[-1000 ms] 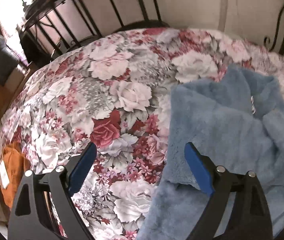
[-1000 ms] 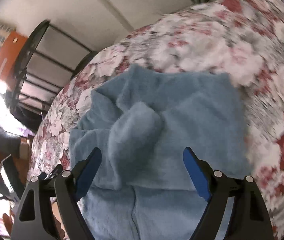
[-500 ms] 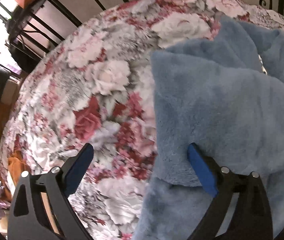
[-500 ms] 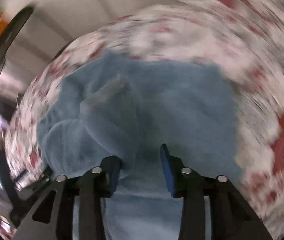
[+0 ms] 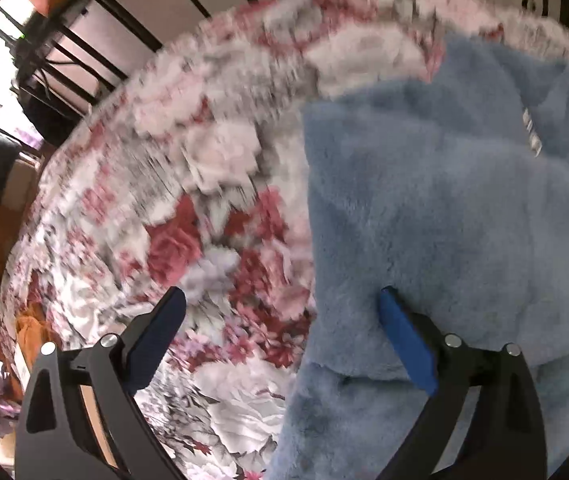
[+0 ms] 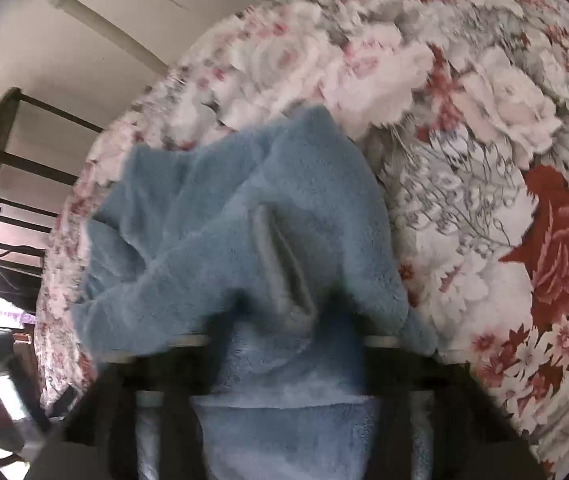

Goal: Fold small clothes

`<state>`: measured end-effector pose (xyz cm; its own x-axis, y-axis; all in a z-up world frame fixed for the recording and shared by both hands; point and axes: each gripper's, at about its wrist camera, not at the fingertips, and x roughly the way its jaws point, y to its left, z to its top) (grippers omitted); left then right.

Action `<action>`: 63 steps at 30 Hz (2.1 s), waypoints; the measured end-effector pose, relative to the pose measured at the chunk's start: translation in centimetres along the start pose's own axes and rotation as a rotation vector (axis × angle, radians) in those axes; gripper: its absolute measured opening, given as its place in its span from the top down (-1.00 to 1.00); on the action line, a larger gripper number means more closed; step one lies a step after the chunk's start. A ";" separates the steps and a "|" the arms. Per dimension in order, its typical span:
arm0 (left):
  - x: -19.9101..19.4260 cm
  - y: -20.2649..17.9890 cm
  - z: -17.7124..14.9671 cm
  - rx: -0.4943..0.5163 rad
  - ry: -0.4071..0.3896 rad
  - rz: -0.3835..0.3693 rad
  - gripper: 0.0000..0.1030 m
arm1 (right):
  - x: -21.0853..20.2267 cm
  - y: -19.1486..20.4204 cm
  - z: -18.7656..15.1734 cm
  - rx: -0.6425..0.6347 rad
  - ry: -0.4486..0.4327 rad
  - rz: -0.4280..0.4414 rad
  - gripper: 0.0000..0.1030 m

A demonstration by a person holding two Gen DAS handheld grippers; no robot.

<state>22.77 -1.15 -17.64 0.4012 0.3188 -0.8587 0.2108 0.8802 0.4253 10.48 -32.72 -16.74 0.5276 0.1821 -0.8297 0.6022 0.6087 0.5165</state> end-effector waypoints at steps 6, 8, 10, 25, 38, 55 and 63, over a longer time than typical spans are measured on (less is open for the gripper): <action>-0.9 -1.0 -0.4 0.049 -0.043 0.034 -0.91 | -2.8 0.6 -0.3 -0.142 -0.068 -0.148 0.80; 0.0 -2.1 -0.8 0.098 -0.001 0.026 -0.92 | 0.2 -2.8 -0.3 -0.049 0.049 -0.190 0.81; 0.2 -2.7 -1.1 0.127 -0.009 0.051 -0.92 | -0.2 -3.1 -0.1 -0.008 0.043 -0.159 0.80; 2.2 -3.9 2.0 0.108 -0.063 0.036 -0.92 | 4.4 4.3 -0.4 -0.326 0.088 -0.148 0.25; 0.4 -5.2 0.8 0.158 -0.037 -0.057 -0.92 | 3.2 4.7 -4.5 -0.463 0.183 -0.228 -0.29; -0.7 -3.5 4.0 0.030 -0.083 -0.136 -0.92 | 1.3 5.6 -0.5 -0.404 0.024 -0.200 -0.37; 1.1 -5.0 -1.8 0.095 0.127 -0.184 -0.92 | 2.9 3.7 -5.1 -0.558 0.192 -0.297 -0.69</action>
<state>20.50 -4.58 -21.24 0.2346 0.2027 -0.9507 0.3553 0.8925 0.2779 11.21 -25.95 -18.32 0.2394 0.0474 -0.9698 0.2775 0.9538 0.1151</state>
